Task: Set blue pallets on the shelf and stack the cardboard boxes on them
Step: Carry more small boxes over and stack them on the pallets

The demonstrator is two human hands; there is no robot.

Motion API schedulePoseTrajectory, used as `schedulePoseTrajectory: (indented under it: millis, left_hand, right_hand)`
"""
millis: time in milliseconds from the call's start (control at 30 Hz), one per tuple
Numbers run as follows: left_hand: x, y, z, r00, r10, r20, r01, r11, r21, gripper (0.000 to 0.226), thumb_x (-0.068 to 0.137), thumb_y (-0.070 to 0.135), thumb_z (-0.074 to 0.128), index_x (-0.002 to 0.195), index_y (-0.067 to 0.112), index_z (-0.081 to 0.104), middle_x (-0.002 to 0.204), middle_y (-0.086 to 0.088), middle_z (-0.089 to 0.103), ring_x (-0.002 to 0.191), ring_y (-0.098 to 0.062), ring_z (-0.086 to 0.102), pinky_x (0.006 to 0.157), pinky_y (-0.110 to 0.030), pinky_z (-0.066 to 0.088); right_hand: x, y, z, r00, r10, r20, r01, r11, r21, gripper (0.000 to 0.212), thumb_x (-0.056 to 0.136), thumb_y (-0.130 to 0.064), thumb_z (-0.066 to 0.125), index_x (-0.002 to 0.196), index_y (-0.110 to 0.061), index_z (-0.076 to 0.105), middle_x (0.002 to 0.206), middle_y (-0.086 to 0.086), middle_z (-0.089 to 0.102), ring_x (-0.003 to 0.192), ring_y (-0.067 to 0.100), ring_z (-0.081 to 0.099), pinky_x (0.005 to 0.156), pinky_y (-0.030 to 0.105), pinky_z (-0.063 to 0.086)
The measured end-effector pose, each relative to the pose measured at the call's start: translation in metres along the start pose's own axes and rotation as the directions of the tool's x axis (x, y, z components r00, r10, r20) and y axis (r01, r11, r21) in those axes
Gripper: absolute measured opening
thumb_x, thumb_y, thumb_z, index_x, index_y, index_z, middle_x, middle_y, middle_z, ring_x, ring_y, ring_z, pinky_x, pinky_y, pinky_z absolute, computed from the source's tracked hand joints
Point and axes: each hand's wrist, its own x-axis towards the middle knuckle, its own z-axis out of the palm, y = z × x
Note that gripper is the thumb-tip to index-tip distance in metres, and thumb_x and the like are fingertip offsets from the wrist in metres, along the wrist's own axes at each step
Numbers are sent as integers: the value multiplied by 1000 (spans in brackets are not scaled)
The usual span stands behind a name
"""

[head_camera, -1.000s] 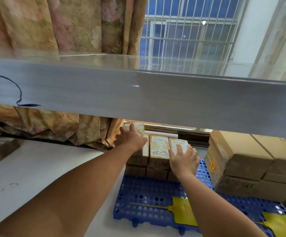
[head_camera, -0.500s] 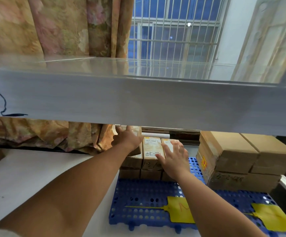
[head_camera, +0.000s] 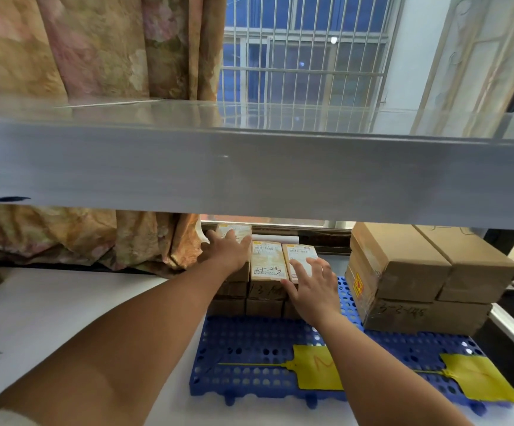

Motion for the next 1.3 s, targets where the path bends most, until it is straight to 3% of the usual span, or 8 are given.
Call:
schedulePoseTrajectory:
  millis: [200, 367, 533, 767, 900, 1000, 1167, 1300]
  left_hand:
    - [-4, -9, 5, 995, -76, -67, 65, 986, -155, 68, 95, 63, 21, 153, 28, 11, 157, -15, 14, 136, -39, 32, 106, -51, 36]
    - [-9, -17, 6, 955, -27, -296, -88, 927, -366, 49, 100, 40, 36, 142, 16, 41, 139, -17, 47, 124, -33, 48, 98, -41, 41]
    - [-21, -32, 3, 902, 156, -403, -255, 945, -205, 41, 92, 13, 45, 132, 13, 56, 134, -11, 57, 121, -29, 52, 96, -38, 47]
    - [-37, -64, 1, 813, 329, -481, -387, 922, -23, 42, 98, 13, 38, 138, 16, 50, 126, -11, 62, 112, -32, 57, 83, -43, 53]
    - [-51, -90, -15, 811, 355, -465, -353, 931, 94, 53, 97, 20, 44, 148, 21, 34, 116, -13, 61, 98, -32, 58, 66, -37, 47]
    - [-58, -125, -32, 805, 372, -462, -324, 928, 184, 57, 94, 21, 46, 149, 21, 31, 115, -13, 61, 93, -29, 58, 64, -33, 46]
    - [-68, -206, -68, 885, 219, -411, -145, 968, 204, 48, 96, 24, 40, 144, 23, 38, 134, -5, 53, 118, -28, 51, 82, -37, 47]
    - [-83, -299, -102, 943, 51, -328, 42, 962, 270, 39, 99, 27, 33, 134, 20, 50, 132, -5, 52, 119, -28, 46, 87, -38, 47]
  right_hand:
    - [-2, -5, -4, 995, 87, -49, -76, 979, 189, 55, 96, -56, 30, 146, -32, 27, 152, 6, 24, 141, 24, 12, 112, 43, 18]
    - [-2, -17, -9, 991, 114, -67, -88, 944, 317, 52, 96, -51, 38, 144, -30, 31, 149, 5, 28, 139, 24, 18, 111, 44, 23]
    - [0, -24, -18, 991, 75, -114, -40, 957, 287, 49, 95, -39, 46, 141, -30, 35, 143, 5, 37, 133, 25, 28, 109, 41, 27]
    - [-10, -57, -41, 969, 60, -239, 43, 913, 405, 46, 92, -23, 50, 137, -21, 41, 123, 4, 57, 116, 23, 45, 98, 36, 38]
    - [-11, -97, -51, 941, -22, -338, 163, 904, 395, 41, 91, -20, 51, 132, -19, 48, 119, 2, 63, 114, 24, 48, 93, 36, 42]
    - [-17, -137, -52, 932, -109, -347, 238, 903, 357, 43, 92, -20, 51, 135, -19, 46, 121, 2, 63, 117, 24, 48, 96, 36, 42]
    - [-37, -218, -43, 925, -251, -286, 334, 896, 293, 43, 94, -21, 49, 136, -19, 46, 129, 4, 59, 123, 24, 45, 100, 37, 39]
    - [-56, -298, -29, 934, -316, -167, 352, 892, 283, 49, 91, -18, 49, 139, -19, 41, 133, 7, 55, 123, 29, 43, 96, 38, 40]
